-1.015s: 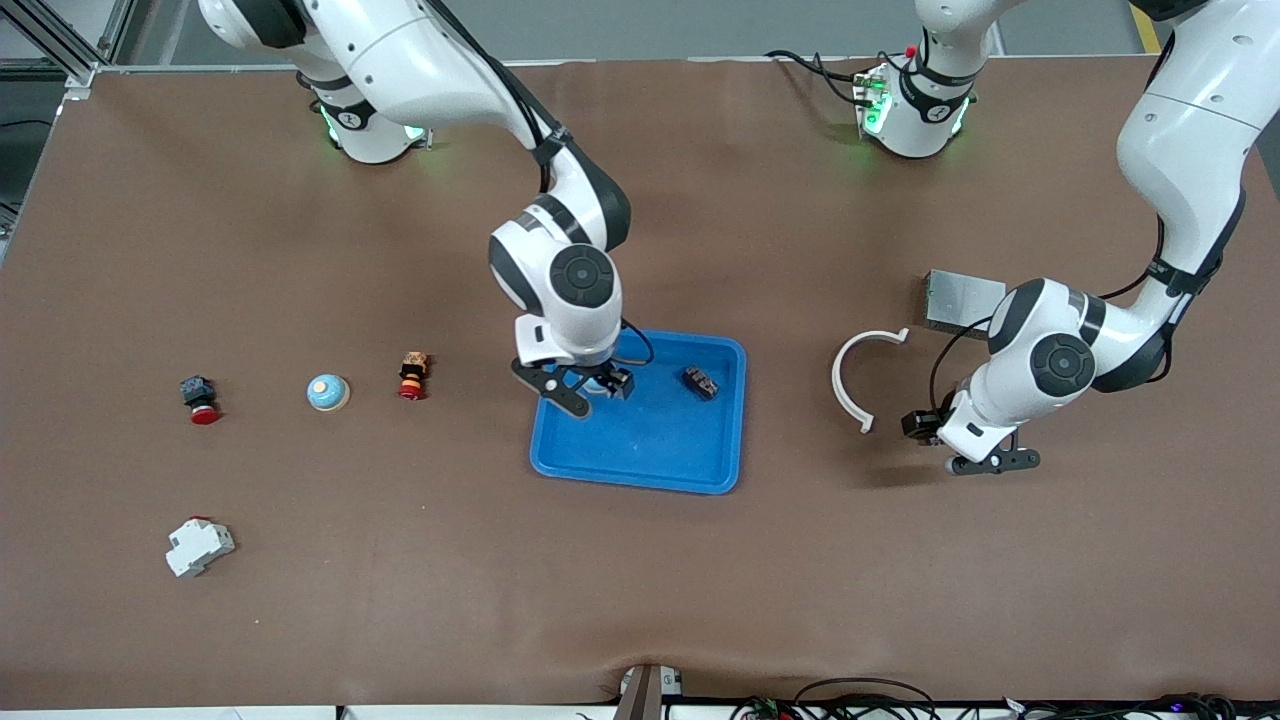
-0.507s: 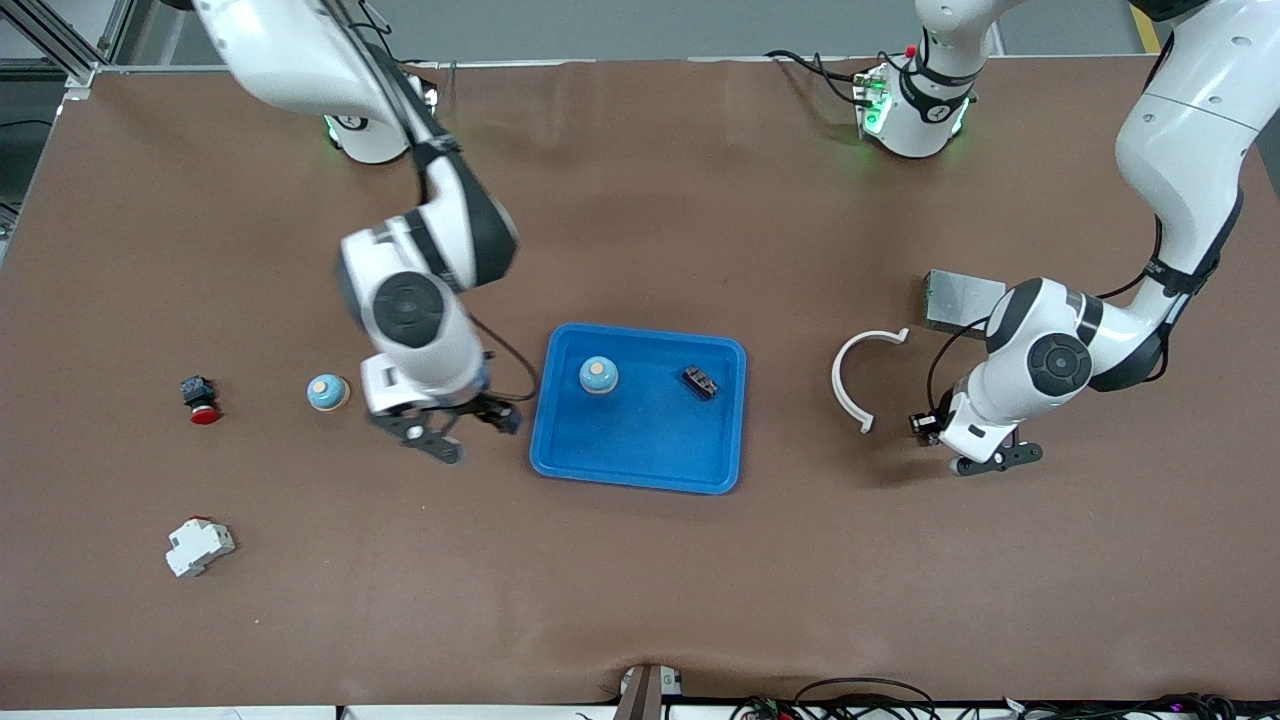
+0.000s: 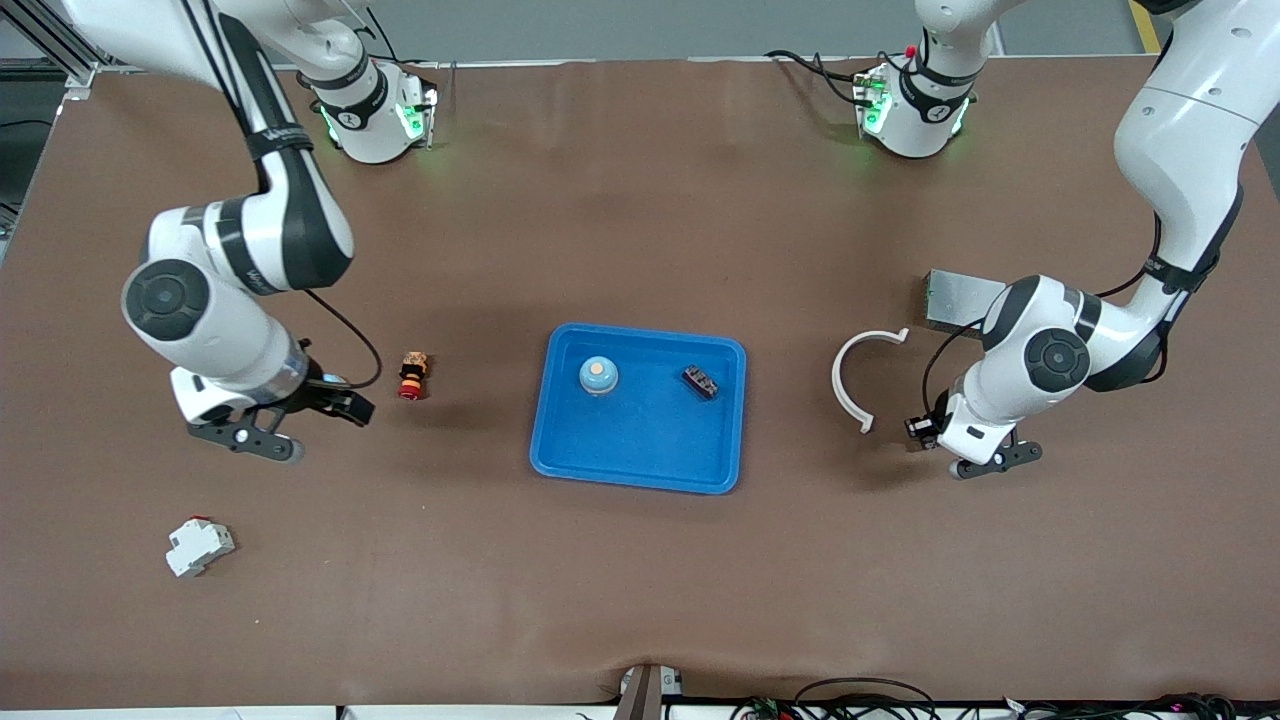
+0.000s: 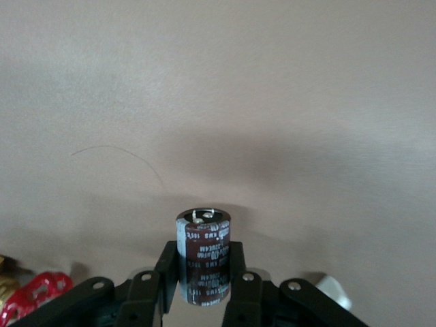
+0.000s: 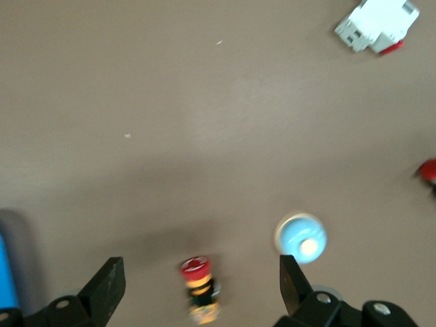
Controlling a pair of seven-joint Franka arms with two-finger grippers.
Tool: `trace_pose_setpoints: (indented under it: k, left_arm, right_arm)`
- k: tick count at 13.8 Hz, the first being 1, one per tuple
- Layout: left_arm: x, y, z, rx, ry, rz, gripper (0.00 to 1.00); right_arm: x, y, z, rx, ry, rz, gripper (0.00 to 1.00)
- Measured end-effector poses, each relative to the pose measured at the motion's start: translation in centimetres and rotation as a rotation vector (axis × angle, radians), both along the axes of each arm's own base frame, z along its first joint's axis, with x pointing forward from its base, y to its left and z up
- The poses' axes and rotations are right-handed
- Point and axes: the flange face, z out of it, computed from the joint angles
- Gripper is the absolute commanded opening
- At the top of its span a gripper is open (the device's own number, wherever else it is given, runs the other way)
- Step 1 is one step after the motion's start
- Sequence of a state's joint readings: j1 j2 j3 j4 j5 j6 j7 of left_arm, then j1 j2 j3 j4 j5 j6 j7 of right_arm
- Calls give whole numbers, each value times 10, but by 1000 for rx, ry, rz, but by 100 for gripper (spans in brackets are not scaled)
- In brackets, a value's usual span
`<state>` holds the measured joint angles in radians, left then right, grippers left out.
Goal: Place electrolytic capacitor and blue bell in tray
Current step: 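Grasp the second capacitor with the left gripper while the right gripper reaches the bell, then carry the capacitor into the tray while the right gripper grasps the second bell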
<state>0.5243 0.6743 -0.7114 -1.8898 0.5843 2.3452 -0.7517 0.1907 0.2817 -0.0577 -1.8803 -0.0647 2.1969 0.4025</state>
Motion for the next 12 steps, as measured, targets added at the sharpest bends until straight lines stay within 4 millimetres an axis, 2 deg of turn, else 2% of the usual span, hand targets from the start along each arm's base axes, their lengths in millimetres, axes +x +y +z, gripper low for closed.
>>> trace_pose_setpoints:
  k: [2, 5, 7, 12]
  left_arm:
    - [7, -17, 30, -2, 18, 33, 0]
    - [17, -50, 82, -2, 37, 119, 0]
    - [19, -80, 109, -20, 55, 168, 0]
    - [8, -179, 150, -69, 39, 267, 0]
  right_arm:
    - [-16, -39, -24, 5, -26, 33, 100]
    - [-44, -77, -69, 9, -73, 57, 100]
    - [-60, -89, -90, 10, -84, 60, 100]
    - [-70, -95, -103, 11, -102, 58, 100]
